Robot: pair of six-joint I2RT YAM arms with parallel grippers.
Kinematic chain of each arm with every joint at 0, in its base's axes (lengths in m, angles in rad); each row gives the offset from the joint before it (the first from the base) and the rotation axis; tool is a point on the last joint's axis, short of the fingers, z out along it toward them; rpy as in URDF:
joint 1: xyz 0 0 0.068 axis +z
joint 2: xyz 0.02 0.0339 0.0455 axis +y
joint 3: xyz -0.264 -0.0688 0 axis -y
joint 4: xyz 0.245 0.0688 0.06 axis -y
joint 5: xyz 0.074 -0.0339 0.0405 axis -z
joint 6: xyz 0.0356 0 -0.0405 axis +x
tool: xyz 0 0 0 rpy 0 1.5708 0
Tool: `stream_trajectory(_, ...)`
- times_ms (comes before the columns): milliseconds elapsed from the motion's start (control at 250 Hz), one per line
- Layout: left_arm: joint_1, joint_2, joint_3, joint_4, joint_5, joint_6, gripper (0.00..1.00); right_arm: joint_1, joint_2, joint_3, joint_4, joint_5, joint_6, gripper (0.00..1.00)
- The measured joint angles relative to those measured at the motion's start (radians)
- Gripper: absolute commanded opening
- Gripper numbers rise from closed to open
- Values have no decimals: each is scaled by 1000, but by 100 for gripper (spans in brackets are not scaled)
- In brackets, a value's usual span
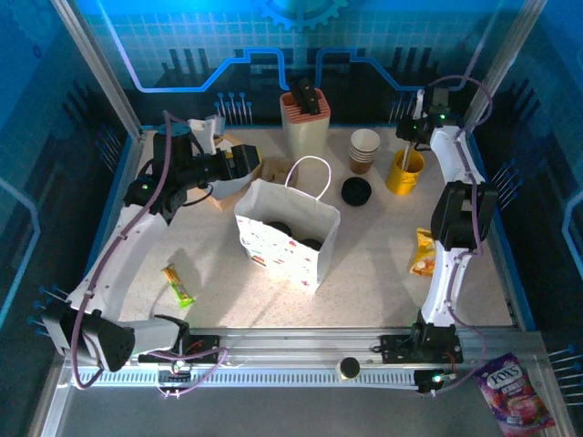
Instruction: Pack the takeout coffee
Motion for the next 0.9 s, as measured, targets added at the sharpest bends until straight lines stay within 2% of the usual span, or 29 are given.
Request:
stream_trajectory(176,0,2,-12,6,0,0,80,0,16,10,-11,4,-14,22)
stream_trajectory(408,0,3,-15,6,0,1,80,0,16,19,-16,4,-24,11)
stream_trajectory(643,0,3,-15,6,1,3,80,1,-2,19,-28,-3,-26,10)
stream_trajectory(899,0,3,-32,11,8,4,80,4,-122,14,-48,-24,-30,10)
